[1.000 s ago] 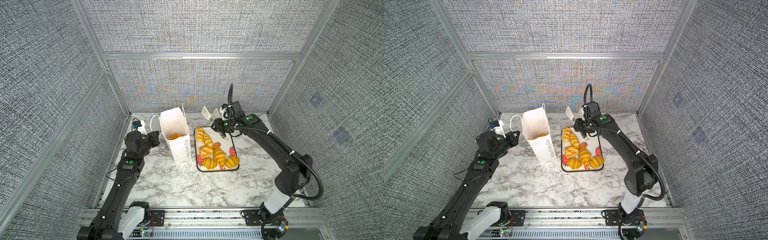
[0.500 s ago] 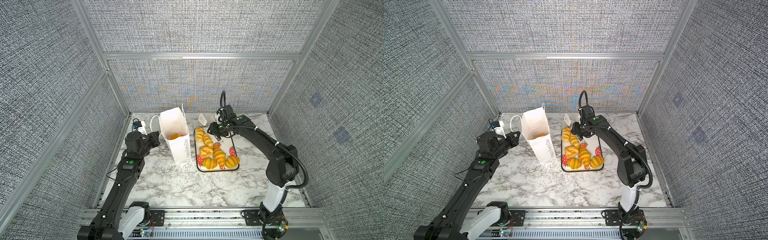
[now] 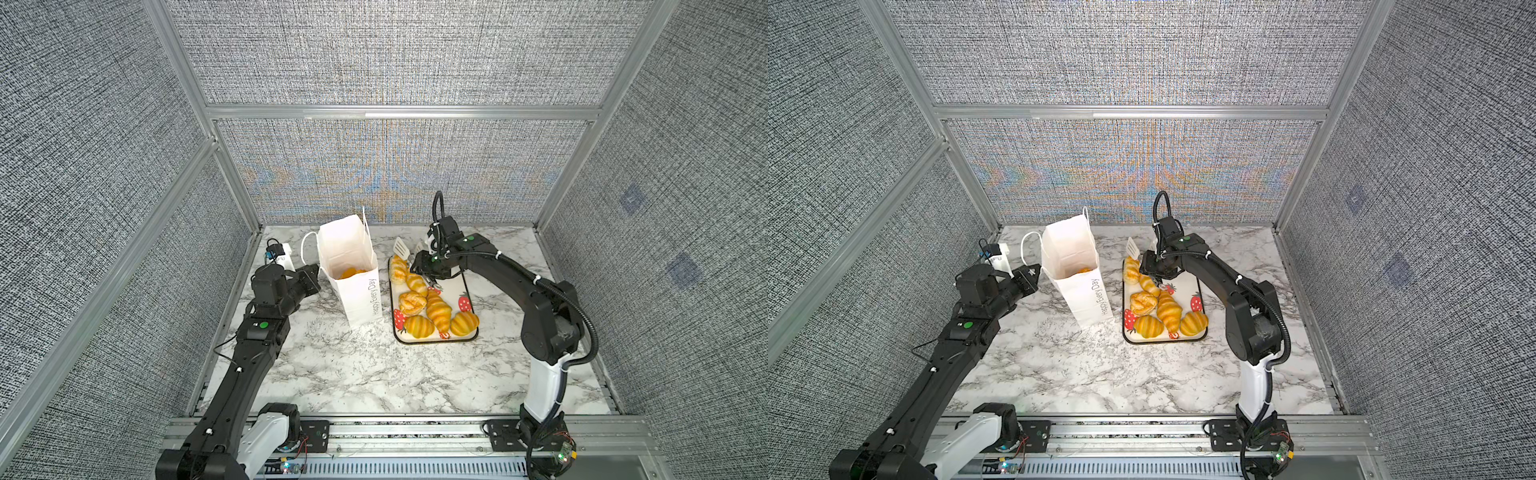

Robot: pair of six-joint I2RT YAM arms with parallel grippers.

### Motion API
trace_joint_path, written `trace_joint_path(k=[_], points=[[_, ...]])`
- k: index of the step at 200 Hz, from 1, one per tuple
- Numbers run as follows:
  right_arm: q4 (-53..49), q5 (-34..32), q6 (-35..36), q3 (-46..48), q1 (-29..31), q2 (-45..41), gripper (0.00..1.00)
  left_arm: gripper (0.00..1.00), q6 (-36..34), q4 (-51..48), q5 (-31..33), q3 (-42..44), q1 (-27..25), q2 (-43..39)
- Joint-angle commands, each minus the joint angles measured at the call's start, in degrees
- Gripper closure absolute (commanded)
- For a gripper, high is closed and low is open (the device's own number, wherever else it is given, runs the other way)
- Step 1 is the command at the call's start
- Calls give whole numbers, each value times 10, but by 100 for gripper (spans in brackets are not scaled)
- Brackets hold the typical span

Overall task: Place the fake bread into the paper bag
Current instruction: 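Lower the tongs onto a twisted roll at the tray's far end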

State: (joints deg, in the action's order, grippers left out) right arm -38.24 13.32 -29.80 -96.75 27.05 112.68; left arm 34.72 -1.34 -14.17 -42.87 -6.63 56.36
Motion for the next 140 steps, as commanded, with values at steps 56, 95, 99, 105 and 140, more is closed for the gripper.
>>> trace_joint_path(k=[56, 95, 99, 105, 140], points=[[19, 24, -13, -9, 4, 27, 46, 100, -1, 0, -4, 7, 0, -4], [19, 31, -13, -13, 8, 41, 45, 100, 0, -1, -5, 7, 0, -4], [19, 32, -14, -14, 8, 42, 45, 100, 0, -1, -5, 8, 0, -4], [19, 32, -14, -15, 9, 44, 45, 100, 0, -1, -4, 7, 0, -5], [18, 34, -14, -21, 12, 53, 45, 100, -2, -3, -4, 8, 0, -7]])
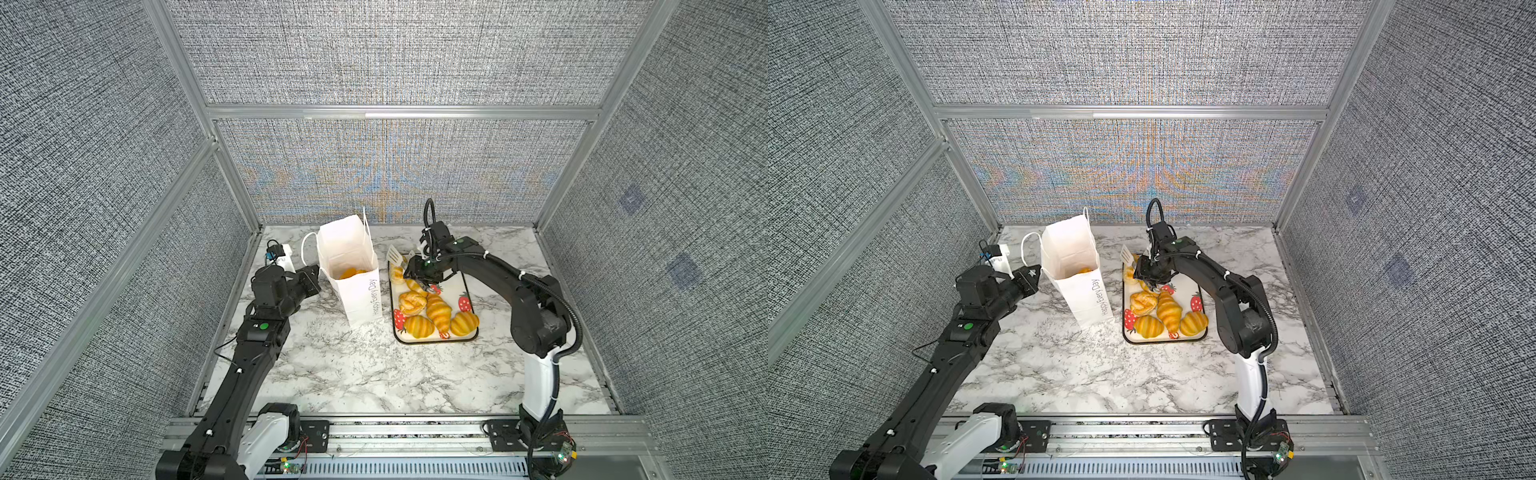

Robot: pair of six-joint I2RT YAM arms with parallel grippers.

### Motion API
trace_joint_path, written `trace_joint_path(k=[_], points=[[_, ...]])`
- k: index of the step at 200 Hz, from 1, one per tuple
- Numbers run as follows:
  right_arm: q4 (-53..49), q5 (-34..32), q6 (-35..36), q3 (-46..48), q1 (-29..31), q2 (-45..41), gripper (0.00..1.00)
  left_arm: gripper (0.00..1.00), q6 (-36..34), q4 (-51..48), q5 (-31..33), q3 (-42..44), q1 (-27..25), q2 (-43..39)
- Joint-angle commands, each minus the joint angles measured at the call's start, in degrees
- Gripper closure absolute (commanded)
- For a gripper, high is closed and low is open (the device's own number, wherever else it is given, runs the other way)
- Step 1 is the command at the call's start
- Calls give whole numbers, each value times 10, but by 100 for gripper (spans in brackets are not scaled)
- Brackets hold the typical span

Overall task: Place the fake bread into the paper bag
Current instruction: 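Lower the tongs onto a twisted roll at the tray's far end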

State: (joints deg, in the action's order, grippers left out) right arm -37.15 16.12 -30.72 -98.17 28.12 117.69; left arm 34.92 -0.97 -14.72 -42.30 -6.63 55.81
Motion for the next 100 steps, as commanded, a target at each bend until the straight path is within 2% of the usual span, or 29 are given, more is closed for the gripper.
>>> trace_joint_path(k=[1, 100], points=[[7, 6, -4, -8, 2, 3, 45, 100, -4, -7, 2, 2, 0, -2], [0, 1, -4, -23, 5, 31, 45, 100, -6, -7, 4, 6, 0, -2]])
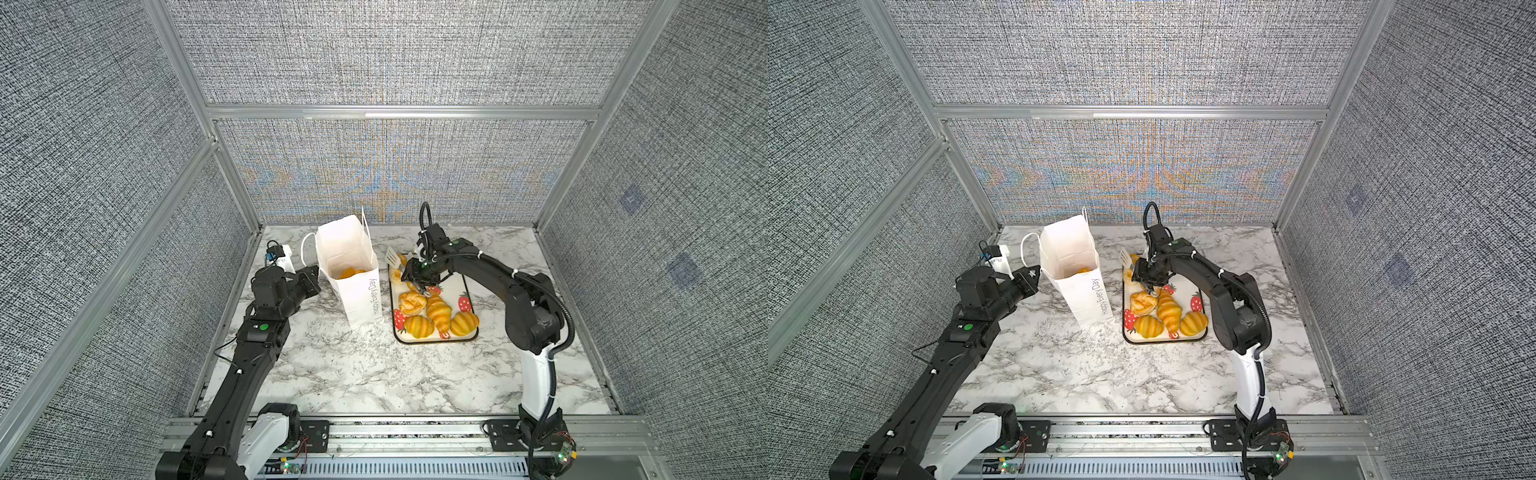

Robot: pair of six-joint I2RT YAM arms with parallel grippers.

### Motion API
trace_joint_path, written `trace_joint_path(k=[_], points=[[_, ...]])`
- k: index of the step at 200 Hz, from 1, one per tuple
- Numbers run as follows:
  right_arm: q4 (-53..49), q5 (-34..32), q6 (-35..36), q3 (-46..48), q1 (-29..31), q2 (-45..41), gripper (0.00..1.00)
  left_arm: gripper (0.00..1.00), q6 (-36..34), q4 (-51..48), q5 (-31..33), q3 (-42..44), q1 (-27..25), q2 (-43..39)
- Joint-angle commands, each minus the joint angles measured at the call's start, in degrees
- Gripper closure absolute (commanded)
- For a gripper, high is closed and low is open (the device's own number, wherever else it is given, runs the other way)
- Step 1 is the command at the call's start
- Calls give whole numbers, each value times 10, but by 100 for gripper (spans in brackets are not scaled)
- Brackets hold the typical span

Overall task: Place the fake bread into the paper bag
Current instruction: 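Lower the tongs onto a twisted roll at the tray's far end, then squeeze the tongs and lift the twisted roll off the tray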

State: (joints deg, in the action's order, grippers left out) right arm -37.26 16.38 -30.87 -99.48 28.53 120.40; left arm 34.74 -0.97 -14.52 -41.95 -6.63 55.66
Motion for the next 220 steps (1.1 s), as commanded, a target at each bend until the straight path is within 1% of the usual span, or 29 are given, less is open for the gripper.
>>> trace_joint_path(k=[1, 43, 104, 143, 188, 220], points=[[1, -1, -2, -10, 1, 5, 45, 100, -4, -7, 2, 2, 0, 0], [-5, -5, 0, -16, 2, 8, 46, 100, -5, -9, 4, 2, 0, -4], [-13, -16, 2, -13, 2, 7, 51, 100, -4, -10, 3, 2, 0, -6], [-17, -21, 5, -13, 2, 7, 56, 100, -3, -9, 3, 4, 0, -10], [-21, -25, 6, -12, 2, 1, 65, 100, -2, -9, 2, 4, 0, -11], [-23, -34, 7, -14, 2, -8, 65, 100, -1, -10, -1, 0, 0, -10]])
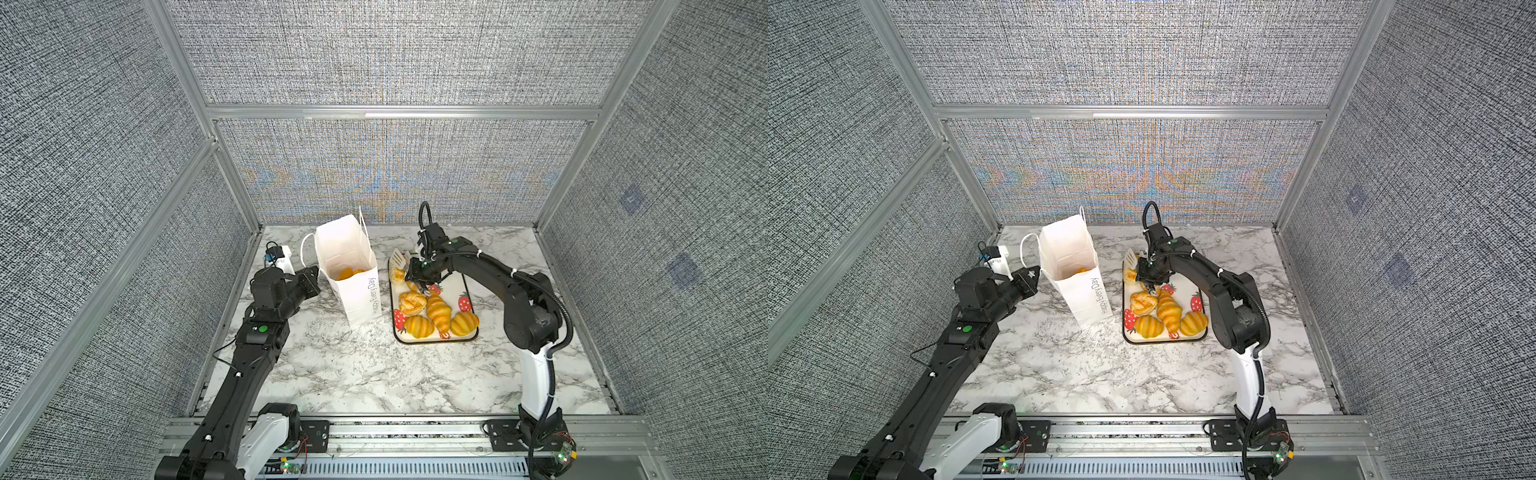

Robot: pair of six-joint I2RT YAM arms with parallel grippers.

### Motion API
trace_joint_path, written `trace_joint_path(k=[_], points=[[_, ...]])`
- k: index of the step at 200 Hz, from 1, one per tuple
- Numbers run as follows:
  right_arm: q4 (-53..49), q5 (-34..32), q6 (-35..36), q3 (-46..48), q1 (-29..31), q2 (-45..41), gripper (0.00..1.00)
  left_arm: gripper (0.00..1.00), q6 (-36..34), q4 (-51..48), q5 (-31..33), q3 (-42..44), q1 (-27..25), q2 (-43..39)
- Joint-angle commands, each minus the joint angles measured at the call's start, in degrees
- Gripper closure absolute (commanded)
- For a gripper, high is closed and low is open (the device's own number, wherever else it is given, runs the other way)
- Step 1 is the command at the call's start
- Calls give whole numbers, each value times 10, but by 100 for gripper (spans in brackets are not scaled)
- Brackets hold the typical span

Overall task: Place the fake bread into the paper bag
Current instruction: 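Squeeze the tongs and lift the twisted roll off the tray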

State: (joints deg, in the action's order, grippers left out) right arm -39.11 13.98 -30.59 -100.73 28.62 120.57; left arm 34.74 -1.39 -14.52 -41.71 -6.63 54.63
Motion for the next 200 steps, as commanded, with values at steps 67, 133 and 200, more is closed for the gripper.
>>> trace_joint_path(k=[67, 133, 200], points=[[-5, -16, 4, 4, -2, -36, 68, 100, 1, -9, -3, -6, 0, 0], [-3, -18, 3, 14, -8, -93, 68, 100, 2, -11, -4, -9, 0, 0], [-6, -19, 2, 11, -8, -164, 68, 100, 5, -12, -5, -9, 0, -1]])
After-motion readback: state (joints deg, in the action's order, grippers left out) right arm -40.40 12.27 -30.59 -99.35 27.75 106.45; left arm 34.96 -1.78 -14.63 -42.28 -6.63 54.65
